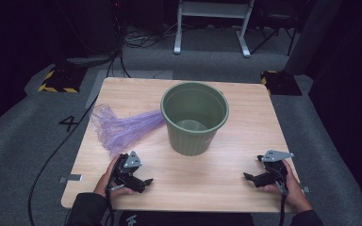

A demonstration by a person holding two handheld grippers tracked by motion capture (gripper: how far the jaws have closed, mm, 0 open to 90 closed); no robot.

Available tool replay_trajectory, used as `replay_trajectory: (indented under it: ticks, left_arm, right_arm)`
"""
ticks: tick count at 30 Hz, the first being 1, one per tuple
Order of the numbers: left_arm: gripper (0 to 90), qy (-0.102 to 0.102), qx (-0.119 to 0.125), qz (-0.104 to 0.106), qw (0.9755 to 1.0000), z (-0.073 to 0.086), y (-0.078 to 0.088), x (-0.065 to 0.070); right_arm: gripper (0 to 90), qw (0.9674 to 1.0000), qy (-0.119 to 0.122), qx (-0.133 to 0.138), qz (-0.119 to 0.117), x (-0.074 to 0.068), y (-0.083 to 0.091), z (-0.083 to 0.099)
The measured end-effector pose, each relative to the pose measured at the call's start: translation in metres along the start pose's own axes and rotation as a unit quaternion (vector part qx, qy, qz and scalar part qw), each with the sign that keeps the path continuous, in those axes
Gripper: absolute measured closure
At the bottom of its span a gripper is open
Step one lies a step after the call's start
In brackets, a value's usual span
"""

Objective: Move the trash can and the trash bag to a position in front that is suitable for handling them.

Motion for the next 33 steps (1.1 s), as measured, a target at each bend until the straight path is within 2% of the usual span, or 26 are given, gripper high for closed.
replay_trajectory:
  ticks: [6,10,14,17,22,23,25,27,33]
  left_arm:
    - [0.1,0.002,0.000,-0.002,1.0000,0.000,0.000,0.000]
    - [0.3,0.002,0.000,-0.003,1.0000,0.000,0.000,-0.001]
    - [0.3,0.002,0.000,-0.004,1.0000,0.000,0.000,-0.001]
    - [0.3,0.004,-0.001,-0.004,1.0000,0.000,0.000,-0.001]
    - [0.3,0.004,0.000,-0.005,1.0000,0.000,0.000,-0.001]
    - [0.3,0.004,0.000,-0.005,1.0000,0.000,0.000,-0.001]
    - [0.3,0.004,0.000,-0.006,1.0000,0.000,0.000,-0.001]
    - [0.3,0.005,0.000,-0.006,1.0000,0.000,0.000,-0.001]
    - [0.3,0.007,0.000,-0.006,1.0000,0.000,0.000,-0.001]
  right_arm:
    - [1.0,1.0000,0.003,0.001,-0.002,0.000,0.000,-0.001]
    - [16.0,0.9998,0.009,0.017,-0.009,-0.001,0.003,-0.003]
    - [16.4,0.9997,0.009,0.020,-0.012,-0.001,0.004,-0.005]
    - [17.2,0.9989,0.014,0.039,-0.022,-0.005,0.010,-0.014]
    - [17.3,0.9974,0.029,0.061,-0.025,-0.012,0.020,-0.029]
    - [18.6,0.9961,0.038,0.074,-0.028,-0.017,0.026,-0.038]
    - [18.5,0.9959,0.040,0.077,-0.027,-0.018,0.028,-0.041]
    - [18.6,0.9947,0.056,0.083,-0.025,-0.024,0.033,-0.052]
    - [18.6,0.9923,0.075,0.096,-0.024,-0.033,0.040,-0.070]
Point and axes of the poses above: each handheld gripper's, and its own axes: y roughly backward along the jaws, z roughly out of its underside, x roughly to its right, the point moved 9 cm from there along -y, roughly forward along the jaws, and after that the axes turned 9 degrees about -x, right-handed, at the moved point
